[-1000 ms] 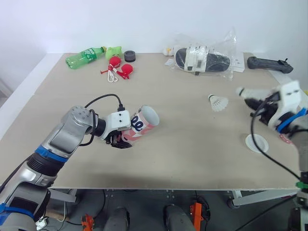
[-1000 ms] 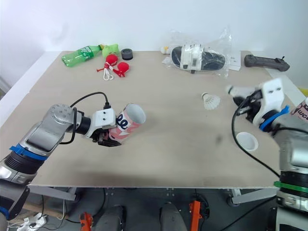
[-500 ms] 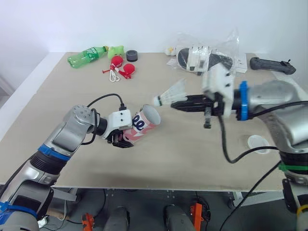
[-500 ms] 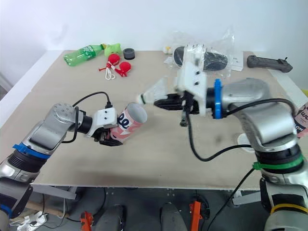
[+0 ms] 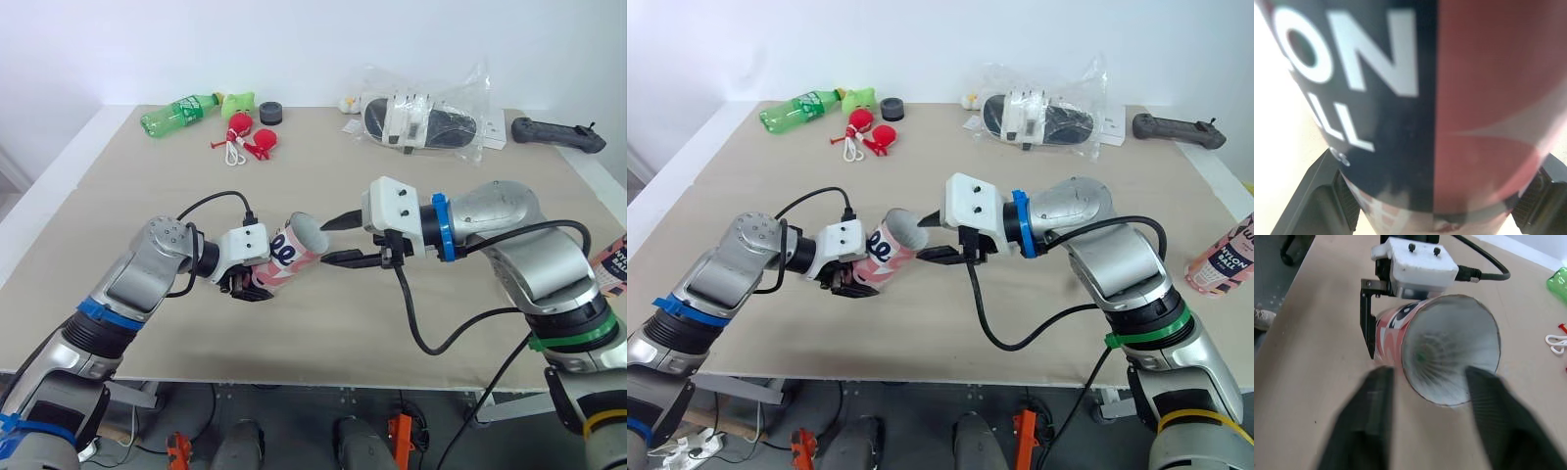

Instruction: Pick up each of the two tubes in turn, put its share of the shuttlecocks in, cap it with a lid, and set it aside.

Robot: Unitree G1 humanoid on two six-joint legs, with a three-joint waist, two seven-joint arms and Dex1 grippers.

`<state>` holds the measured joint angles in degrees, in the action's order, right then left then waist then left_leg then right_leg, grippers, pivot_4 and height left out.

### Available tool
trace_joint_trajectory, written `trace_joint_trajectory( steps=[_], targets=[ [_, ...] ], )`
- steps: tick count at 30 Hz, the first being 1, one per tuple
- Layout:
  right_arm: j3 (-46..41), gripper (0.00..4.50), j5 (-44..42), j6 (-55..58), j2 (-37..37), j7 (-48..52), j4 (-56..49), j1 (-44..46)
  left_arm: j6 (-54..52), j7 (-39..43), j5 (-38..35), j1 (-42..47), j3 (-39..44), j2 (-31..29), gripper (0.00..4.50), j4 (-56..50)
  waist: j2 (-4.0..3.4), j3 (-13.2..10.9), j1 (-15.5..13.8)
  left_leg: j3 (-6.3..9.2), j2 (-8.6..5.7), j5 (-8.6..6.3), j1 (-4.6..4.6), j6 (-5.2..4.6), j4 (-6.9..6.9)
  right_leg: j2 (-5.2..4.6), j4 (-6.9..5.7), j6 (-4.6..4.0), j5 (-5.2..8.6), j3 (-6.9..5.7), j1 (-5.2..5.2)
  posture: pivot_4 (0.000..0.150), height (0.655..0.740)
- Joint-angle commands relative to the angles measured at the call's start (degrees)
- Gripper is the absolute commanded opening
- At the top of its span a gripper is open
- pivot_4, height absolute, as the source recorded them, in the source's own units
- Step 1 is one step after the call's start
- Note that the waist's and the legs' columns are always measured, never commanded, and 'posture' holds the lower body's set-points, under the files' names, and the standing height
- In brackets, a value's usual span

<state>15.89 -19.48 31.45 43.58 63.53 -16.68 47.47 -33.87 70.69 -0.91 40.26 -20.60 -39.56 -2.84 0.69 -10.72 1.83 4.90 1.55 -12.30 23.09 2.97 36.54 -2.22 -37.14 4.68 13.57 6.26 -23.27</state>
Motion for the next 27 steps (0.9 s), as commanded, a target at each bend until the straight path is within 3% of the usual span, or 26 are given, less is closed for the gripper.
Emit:
trace_joint_trajectory(
  steps=[1, 8, 11, 14, 27],
  targets=[
    [-6.6, 4.37, -2.9, 3.4, 1.0, -1.9, -2.7, 0.2, -0.1, 0.3, 0.0, -1.0, -2.4, 1.0, 3.13, 0.2, 0.00, 0.0, 0.0, 0.00, 0.00, 0.00, 0.00, 0.00, 0.00, 0.00, 0.00, 0.00, 0.00, 0.00, 0.01, 0.150, 0.7400],
    [-14.8, 4.48, 3.5, 8.0, 3.7, -15.5, 2.6, -8.9, -0.2, 0.2, -0.1, -1.2, -2.1, 0.8, 3.13, 0.0, 0.09, 0.0, -0.5, -0.02, 0.00, 0.00, 0.01, 0.00, 0.01, -0.01, 0.01, -0.01, 0.01, 0.00, -0.01, 0.150, 0.7400],
    [-19.4, 4.48, 7.5, 14.1, -1.0, -29.3, 8.7, -10.6, -0.2, 0.2, -0.2, -1.5, -2.0, 0.7, 3.13, -0.1, 0.10, 0.0, -0.4, -0.01, 0.02, 0.00, -0.02, -0.01, -0.01, 0.04, -0.02, -0.06, 0.00, 0.00, -0.02, 0.150, 0.7400],
    [-19.8, 4.48, 11.2, 16.1, -4.1, -36.7, 11.9, -11.7, -0.1, 0.2, -0.1, -1.6, -2.0, 0.8, 3.13, -0.1, 0.09, 0.0, -0.4, -0.05, 0.00, 0.05, -0.01, -0.06, 0.00, 0.03, -0.02, -0.04, -0.07, 0.07, -0.04, 0.150, 0.7400],
    [-21.6, 4.48, 15.6, 7.3, -16.4, -52.1, 32.1, -7.6, -0.5, 0.2, -0.1, -2.1, -1.6, 0.0, 3.13, -1.0, 0.07, 0.0, 0.0, -0.05, 0.00, 0.05, -0.02, -0.07, -0.05, 0.04, -0.01, -0.02, -0.06, 0.07, -0.04, 0.150, 0.7400]
  ],
)
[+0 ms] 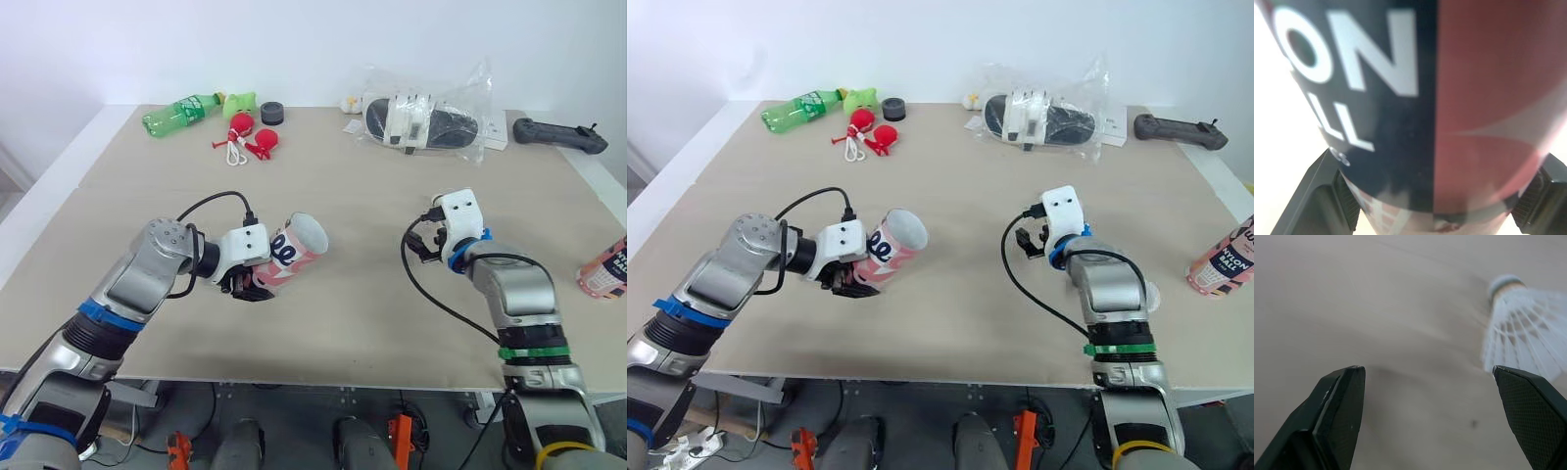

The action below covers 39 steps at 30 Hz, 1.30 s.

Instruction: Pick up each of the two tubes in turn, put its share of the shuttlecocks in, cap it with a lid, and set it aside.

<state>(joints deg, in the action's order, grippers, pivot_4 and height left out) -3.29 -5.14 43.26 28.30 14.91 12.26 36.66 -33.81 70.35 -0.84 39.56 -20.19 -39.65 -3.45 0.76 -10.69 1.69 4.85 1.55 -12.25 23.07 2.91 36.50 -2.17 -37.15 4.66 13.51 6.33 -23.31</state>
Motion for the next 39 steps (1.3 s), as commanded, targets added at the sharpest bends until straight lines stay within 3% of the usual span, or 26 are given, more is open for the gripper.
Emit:
trace_joint_trajectory(
  steps=[1, 8, 9, 11, 14, 15, 16, 17, 18, 23, 27, 31, 35, 39],
  targets=[
    [-2.7, 4.48, 1.3, -6.1, -1.9, -4.6, 5.5, 4.4, -0.7, 0.5, -0.2, -1.4, -2.0, 0.1, 3.13, -0.4, -0.01, 0.0, 0.2, 0.00, 0.00, 0.00, 0.00, 0.00, -0.01, 0.00, 0.00, 0.00, 0.00, 0.00, 0.00, 0.150, 0.7400],
    [-3.2, 4.48, 2.3, -15.0, -5.2, -8.0, 18.7, 10.6, -1.0, 0.5, -0.2, -1.5, -2.0, -0.1, 3.13, -0.9, -0.01, 0.0, 0.8, 0.01, -0.01, 0.02, -0.03, -0.03, -0.02, -0.01, 0.00, 0.00, -0.03, 0.00, 0.04, 0.150, 0.7400],
    [-3.2, 4.24, 2.4, -15.7, -5.3, -8.2, 19.9, 11.0, -1.0, 0.5, -0.1, -1.5, -2.0, -0.1, 3.13, -0.9, -0.01, 0.0, 0.9, 0.01, -0.01, 0.02, -0.03, -0.03, -0.02, -0.02, 0.00, 0.00, -0.03, 0.00, 0.04, 0.150, 0.7400],
    [-3.0, 3.70, 2.7, -16.7, -5.3, -8.8, 21.5, 11.7, -1.1, 0.4, -0.1, -1.6, -1.9, -0.3, 3.13, -1.0, -0.01, 0.0, 0.9, 0.01, -0.01, 0.02, -0.02, -0.03, -0.02, -0.02, 0.00, 0.00, -0.03, 0.00, 0.04, 0.150, 0.7400],
    [-3.0, 2.01, 3.2, -18.0, -5.2, -9.6, 22.8, 12.2, -1.4, 0.4, -0.2, -1.8, -1.8, -0.4, 3.13, -1.4, -0.01, 0.0, 1.0, 0.01, -0.02, 0.02, -0.02, -0.03, -0.03, -0.02, 0.00, 0.00, -0.03, 0.00, 0.04, 0.150, 0.7400],
    [-3.0, 1.73, 3.3, -18.5, -5.1, -9.9, 23.2, 12.3, -1.4, 0.4, -0.2, -1.8, -1.8, -0.4, 3.13, -1.4, -0.01, 0.0, 1.0, 0.02, -0.02, 0.02, -0.02, -0.03, -0.03, -0.02, 0.00, 0.00, -0.03, 0.00, 0.03, 0.150, 0.7400],
    [-2.9, 1.18, 3.5, -18.9, -4.9, -10.0, 23.7, 12.4, -1.5, 0.4, -0.3, -1.7, -1.9, -0.4, 3.13, -1.4, -0.01, 0.0, 1.1, 0.02, -0.01, 0.02, -0.03, -0.03, -0.03, -0.01, 0.00, 0.00, -0.03, 0.00, 0.03, 0.150, 0.7400],
    [-3.0, 0.36, 3.6, -19.7, -4.8, -10.0, 24.0, 12.4, -1.5, 0.4, -0.3, -1.7, -1.9, -0.3, 3.13, -1.4, -0.01, 0.0, 1.1, 0.02, -0.01, 0.02, -0.03, -0.03, -0.03, -0.01, 0.00, 0.00, -0.03, 0.00, 0.03, 0.150, 0.7400],
    [-3.2, 0.01, 3.6, -20.7, -4.6, -9.9, 24.0, 12.5, -1.5, 0.3, -0.2, -1.7, -1.9, -0.2, 3.13, -1.3, -0.01, 0.0, 1.1, 0.02, -0.01, 0.02, -0.03, -0.03, -0.03, -0.01, 0.00, 0.00, -0.03, 0.00, 0.03, 0.150, 0.7400],
    [-2.3, 0.01, 2.7, -24.8, -2.9, -4.2, 21.0, 12.0, -1.4, 0.3, -0.2, -1.5, -2.0, 0.0, 3.13, -1.1, -0.02, 0.0, 1.1, 0.02, -0.02, 0.02, -0.02, -0.03, -0.03, -0.02, 0.00, 0.01, -0.03, 0.01, 0.03, 0.150, 0.7400],
    [2.9, 0.01, -7.5, -28.0, 5.4, 27.8, -0.3, 10.0, -1.8, 0.7, -0.3, -1.5, -2.2, 0.1, 3.13, -1.3, -0.32, -0.1, 1.1, 0.02, -0.05, 0.01, 0.02, -0.03, -0.03, -0.04, 0.01, 0.08, 0.01, 0.01, 0.02, 0.150, 0.7400],
    [5.3, 0.01, -16.0, -20.1, 13.7, 44.5, -15.1, 10.6, -1.3, 0.9, 0.0, -1.3, -2.4, 0.0, 3.13, -0.7, -0.41, -0.1, 0.9, 0.12, -0.02, 0.01, -0.03, -0.04, -0.07, -0.01, 0.00, 0.09, 0.05, -0.07, 0.07, 0.150, 0.7400],
    [9.2, 0.01, -19.6, -14.6, 19.1, 53.5, -25.1, 12.7, -1.1, 0.9, 0.1, -1.1, -2.4, 0.3, 3.13, 0.0, -0.41, -0.1, 0.9, 0.10, -0.03, 0.00, -0.02, -0.04, -0.02, -0.05, 0.02, 0.07, 0.05, -0.08, 0.10, 0.150, 0.7400],
    [14.4, 0.01, -16.0, -15.4, 20.8, 56.5, -28.4, 12.8, -1.3, 0.7, 0.0, -1.3, -2.3, 0.4, 3.13, -0.1, -0.39, -0.1, 0.9, 0.09, 0.00, 0.01, -0.07, -0.04, -0.01, -0.01, 0.00, 0.02, 0.04, -0.09, 0.10, 0.150, 0.7400]
  ],
)
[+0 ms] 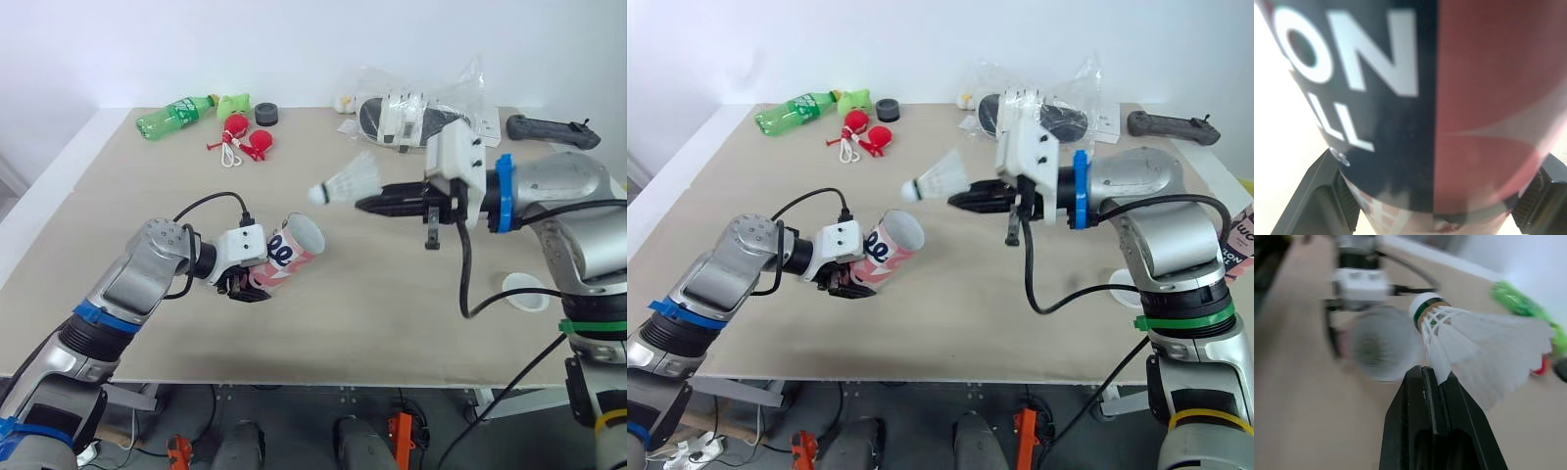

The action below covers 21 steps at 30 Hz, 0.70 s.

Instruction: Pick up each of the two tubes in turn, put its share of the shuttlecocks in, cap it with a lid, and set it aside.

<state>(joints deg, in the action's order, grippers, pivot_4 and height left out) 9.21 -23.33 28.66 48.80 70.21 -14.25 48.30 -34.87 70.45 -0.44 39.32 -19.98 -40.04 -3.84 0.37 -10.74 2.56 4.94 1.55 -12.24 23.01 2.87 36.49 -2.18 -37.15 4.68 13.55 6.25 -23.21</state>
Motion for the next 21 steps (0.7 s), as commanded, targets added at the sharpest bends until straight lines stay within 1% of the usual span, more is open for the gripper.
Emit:
trace_joint_trajectory(
  steps=[1, 7, 12, 14, 16, 21],
  targets=[
    [3.0, 0.01, 3.4, -1.4, -0.3, 0.8, -1.5, 1.5, -0.3, 0.6, -0.4, -1.1, -2.5, 0.8, 3.13, 0.2, 0.00, 0.0, 0.0, -0.03, 0.00, 0.01, 0.00, 0.01, 0.02, -0.02, 0.00, 0.00, -0.01, 0.01, 0.00, 0.150, 0.7400],
    [7.8, 0.01, 10.2, -4.4, -3.7, -0.4, 2.7, 3.5, -0.2, 0.5, -0.3, -0.9, -2.5, 1.2, 3.13, 0.5, 0.01, 0.0, -0.1, -0.04, -0.01, 0.01, 0.05, 0.01, 0.05, -0.02, 0.00, 0.02, -0.02, 0.02, -0.03, 0.150, 0.7400],
    [8.4, 0.01, 11.7, -5.2, -5.3, 0.6, 4.6, 4.7, -0.2, 0.5, -0.2, -0.9, -2.5, 1.2, 3.13, 0.5, 0.01, 0.0, -0.4, -0.04, -0.01, 0.01, 0.08, 0.01, 0.05, -0.05, 0.01, 0.03, -0.01, 0.01, -0.03, 0.150, 0.7400],
    [8.0, 0.68, 11.0, -4.8, -6.1, 1.2, 4.8, 5.2, -0.2, 0.4, -0.2, -0.9, -2.5, 1.3, 3.13, 0.4, 0.01, 0.0, -0.4, -0.03, -0.01, 0.01, 0.08, 0.01, 0.05, -0.04, 0.01, 0.02, -0.01, 0.01, -0.04, 0.150, 0.7400],
    [7.5, 1.46, 10.4, -4.3, -6.4, 1.9, 5.0, 5.8, -0.2, 0.3, -0.2, -0.9, -2.4, 1.3, 3.13, 0.4, 0.01, 0.0, -0.4, -0.02, -0.01, 0.01, 0.07, 0.01, 0.05, -0.03, 0.00, 0.01, -0.01, 0.00, -0.04, 0.150, 0.7400],
    [4.0, 4.00, 6.0, -1.1, -6.7, 3.6, 5.4, 7.8, -0.2, 0.2, -0.2, -1.0, -2.4, 1.4, 3.13, 0.5, 0.01, 0.0, -0.4, -0.02, -0.02, 0.01, 0.08, 0.01, 0.05, -0.05, 0.00, 0.02, -0.01, 0.00, -0.03, 0.150, 0.7400]
  ],
)
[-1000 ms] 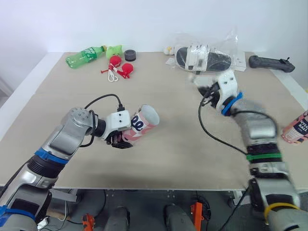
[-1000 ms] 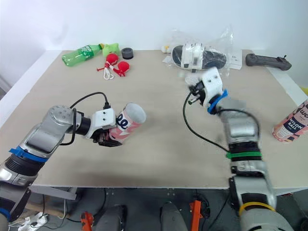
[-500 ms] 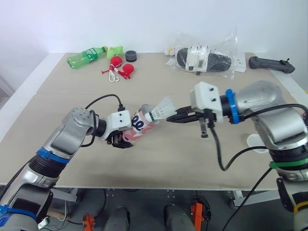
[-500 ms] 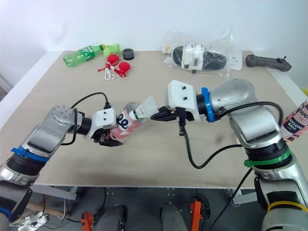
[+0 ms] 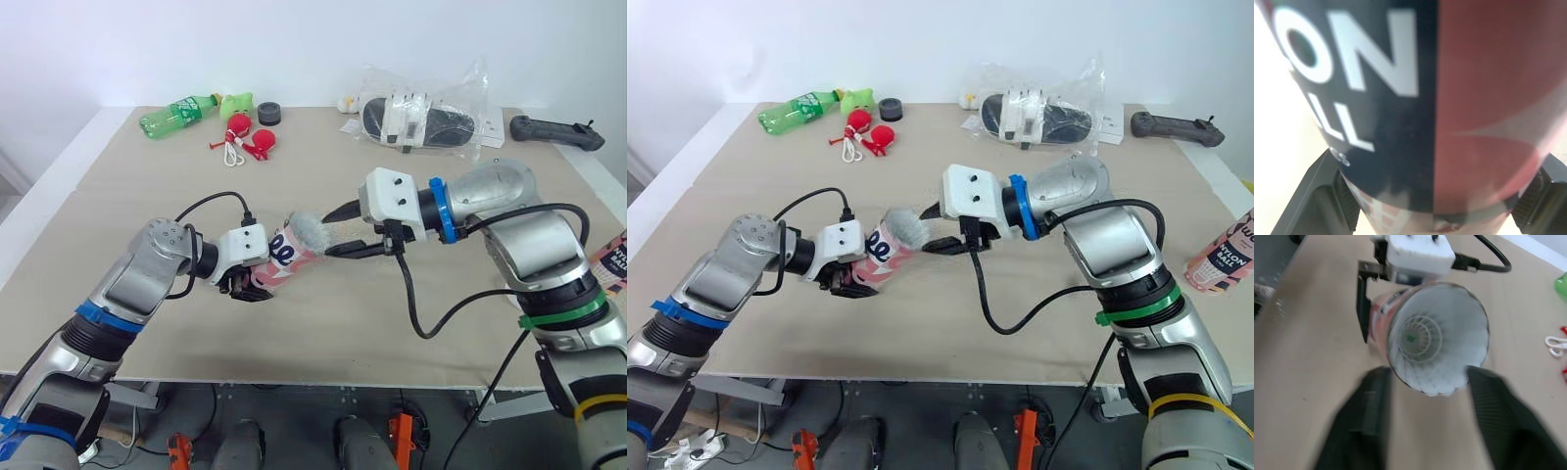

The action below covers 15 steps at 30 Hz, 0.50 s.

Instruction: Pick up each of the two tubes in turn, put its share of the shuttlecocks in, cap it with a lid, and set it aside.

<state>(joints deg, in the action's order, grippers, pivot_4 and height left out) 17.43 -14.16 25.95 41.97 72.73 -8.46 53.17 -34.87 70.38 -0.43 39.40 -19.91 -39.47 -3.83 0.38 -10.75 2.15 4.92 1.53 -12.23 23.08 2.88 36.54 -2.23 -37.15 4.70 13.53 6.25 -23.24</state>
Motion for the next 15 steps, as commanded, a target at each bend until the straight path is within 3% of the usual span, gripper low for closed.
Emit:
trace_joint_trajectory(
  steps=[1, 2, 4, 12, 13, 15],
  targets=[
    [-5.1, 4.36, -4.1, 2.5, -0.2, 0.9, 0.3, 3.6, -0.2, 0.2, -0.2, -1.0, -2.4, 0.9, 3.13, 0.5, 0.00, 0.0, 0.0, 0.00, 0.00, 0.00, 0.00, 0.00, 0.00, 0.00, 0.00, 0.00, 0.00, 0.00, -0.01, 0.150, 0.7400],
    [-5.7, 4.48, -4.5, 3.1, -0.6, 0.4, 1.1, 4.3, -0.2, 0.2, -0.2, -1.0, -2.4, 1.0, 3.13, 0.6, 0.00, 0.0, 0.0, 0.01, 0.00, 0.00, 0.00, 0.00, 0.00, 0.01, 0.00, -0.01, 0.00, -0.01, -0.01, 0.150, 0.7400],
    [-5.7, 4.23, -4.3, 3.1, -0.9, 0.6, 2.7, 5.3, -0.1, 0.2, -0.2, -1.0, -2.5, 1.1, 3.13, 0.7, 0.00, 0.0, 0.0, 0.01, 0.01, 0.00, -0.01, 0.00, 0.00, 0.01, -0.01, -0.02, -0.01, -0.01, 0.00, 0.150, 0.7400],
    [-2.0, 0.39, -3.3, 4.0, -3.4, 3.8, 6.7, 7.8, 0.0, 0.1, -0.2, -1.1, -2.4, 1.1, 3.13, 0.7, 0.00, 0.0, 0.0, 0.01, 0.00, 0.00, -0.01, 0.00, 0.00, 0.01, -0.01, -0.02, -0.01, -0.01, 0.00, 0.150, 0.7400],
    [-1.0, 0.03, -2.8, 4.2, -4.1, 3.9, 7.6, 8.3, -0.1, 0.1, -0.2, -1.1, -2.4, 1.1, 3.13, 0.6, 0.00, 0.0, 0.0, 0.01, 0.00, 0.00, -0.01, 0.00, 0.00, 0.01, -0.01, -0.02, -0.02, -0.01, -0.01, 0.150, 0.7400],
    [0.8, 0.03, -1.2, 3.8, -6.0, 3.5, 10.2, 9.2, -0.2, 0.1, -0.2, -1.3, -2.4, 1.1, 3.13, 0.3, 0.00, 0.0, 0.0, 0.01, 0.01, 0.00, -0.02, 0.00, 0.00, 0.02, -0.02, -0.02, -0.02, -0.02, 0.00, 0.150, 0.7400]
  ],
)
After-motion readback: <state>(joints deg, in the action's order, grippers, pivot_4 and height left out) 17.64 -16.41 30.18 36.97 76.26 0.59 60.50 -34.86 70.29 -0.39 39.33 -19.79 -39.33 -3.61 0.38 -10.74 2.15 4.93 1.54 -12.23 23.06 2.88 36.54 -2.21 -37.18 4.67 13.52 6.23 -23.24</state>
